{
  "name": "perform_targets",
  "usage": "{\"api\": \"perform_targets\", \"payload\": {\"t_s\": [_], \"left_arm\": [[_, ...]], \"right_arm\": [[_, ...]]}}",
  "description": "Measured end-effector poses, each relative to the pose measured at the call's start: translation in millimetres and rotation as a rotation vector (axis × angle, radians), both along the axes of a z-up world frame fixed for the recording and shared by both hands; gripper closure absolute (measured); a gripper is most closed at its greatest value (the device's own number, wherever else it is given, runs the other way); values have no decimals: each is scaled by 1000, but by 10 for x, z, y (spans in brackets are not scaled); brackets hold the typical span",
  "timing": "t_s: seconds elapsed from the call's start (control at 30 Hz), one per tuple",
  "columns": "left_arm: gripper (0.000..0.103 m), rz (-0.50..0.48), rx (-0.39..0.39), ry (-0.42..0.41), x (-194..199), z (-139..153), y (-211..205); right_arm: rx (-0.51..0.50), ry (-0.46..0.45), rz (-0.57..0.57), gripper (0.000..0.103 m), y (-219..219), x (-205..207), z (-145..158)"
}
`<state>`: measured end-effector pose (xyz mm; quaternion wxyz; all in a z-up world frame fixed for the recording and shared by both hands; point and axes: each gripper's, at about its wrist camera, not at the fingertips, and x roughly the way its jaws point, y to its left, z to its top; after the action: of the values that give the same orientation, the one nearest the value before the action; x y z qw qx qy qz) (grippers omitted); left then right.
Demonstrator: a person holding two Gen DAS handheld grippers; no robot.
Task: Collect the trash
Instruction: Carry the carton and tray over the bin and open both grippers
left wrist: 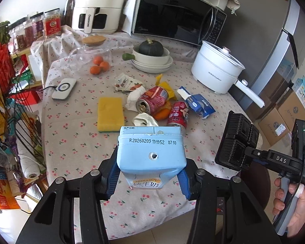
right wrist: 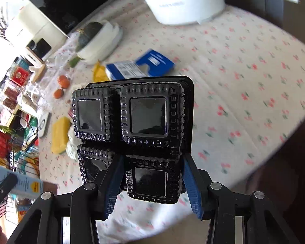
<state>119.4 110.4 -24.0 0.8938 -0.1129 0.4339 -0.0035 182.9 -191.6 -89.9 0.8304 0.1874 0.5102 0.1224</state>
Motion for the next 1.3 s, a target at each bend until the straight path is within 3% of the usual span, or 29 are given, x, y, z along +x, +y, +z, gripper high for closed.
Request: {"api": "perform_targets", "payload": {"t_s": [0.17,0.4,0.57,0.73,0.83,0.9,0.93,0.97,1.3], "left_arm": [[51,-82,-23,15,107,-68,-583],[51,-270,-104,25,153,-196,-1736],[51,-429,-87,14,85,-369,-2550],[51,-517,-70,28,73,-596,-3035],[50,-555,-73,33,98,-711,-3180],[38,-550,-34,40,107,-749,-3235],[24,-529,2,29,98,-750,-3238],[17,-515,23,9,84,-738,-3222],[17,-445,-35,44,122,-635,-2690]], "right_arm": [[-55,-12,17,52,-301,-201,119],[-90,-29,-110,52,-1165,-590,243],[-130,-2,-221,52,-1847,-896,197],[-131,60,-301,52,-2370,-1079,57],[-138,73,-328,52,-2536,-1117,24],[-139,81,-330,52,-2589,-1115,7],[-142,84,-326,52,-2604,-1119,-5],[-145,86,-321,52,-2609,-1115,-11],[-174,106,-263,52,-2447,-1004,-81]]}}
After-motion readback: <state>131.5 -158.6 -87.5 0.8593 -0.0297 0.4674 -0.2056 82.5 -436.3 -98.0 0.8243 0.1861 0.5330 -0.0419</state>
